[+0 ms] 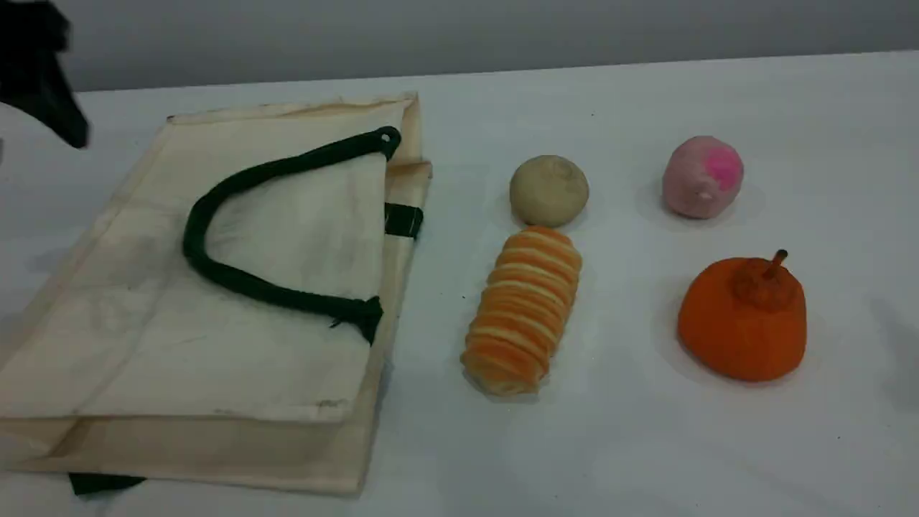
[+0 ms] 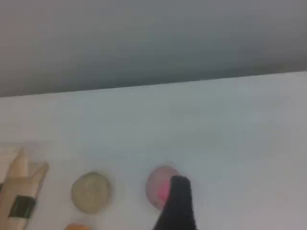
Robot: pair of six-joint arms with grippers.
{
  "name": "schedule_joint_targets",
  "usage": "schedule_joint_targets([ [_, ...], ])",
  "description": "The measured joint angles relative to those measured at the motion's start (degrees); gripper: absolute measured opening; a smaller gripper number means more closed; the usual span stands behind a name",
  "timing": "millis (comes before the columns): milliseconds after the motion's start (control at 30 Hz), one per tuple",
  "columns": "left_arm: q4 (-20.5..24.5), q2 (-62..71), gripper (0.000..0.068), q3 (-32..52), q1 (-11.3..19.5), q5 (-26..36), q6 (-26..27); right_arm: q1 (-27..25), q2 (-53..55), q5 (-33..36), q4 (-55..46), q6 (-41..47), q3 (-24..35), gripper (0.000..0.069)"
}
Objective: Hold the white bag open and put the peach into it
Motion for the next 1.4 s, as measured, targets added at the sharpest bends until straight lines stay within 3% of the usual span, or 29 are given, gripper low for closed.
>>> schedule_joint_targets([
  [467,0.5,16.4,0.0549,-11.3,-8.0,0.5,-2.1,0.0,-0.1,0.6,0.0,0.0,0.0,0.0578],
  [967,0.5,22.0,0.0535,-11.8,-8.1,-0.9,-2.2,0.0,-0.1,0.6,0.7,0.1,0.0,0.0578],
  [1133,0.5,22.3,0.0430,-11.8,-8.1,-0.9,-2.1,0.0,-0.1,0.6,0.8,0.1,0.0,0.0578],
  [1367,0.5,22.3,0.0105,-11.8,-8.1,-0.9,1.5,0.0,-0.1,0.6,0.9,0.1,0.0,0.0578],
  [1400,0.5,22.3,0.0091,-11.9,-8.1,-0.6,2.4,0.0,-0.1,0.6,0.9,0.1,0.0,0.0578],
])
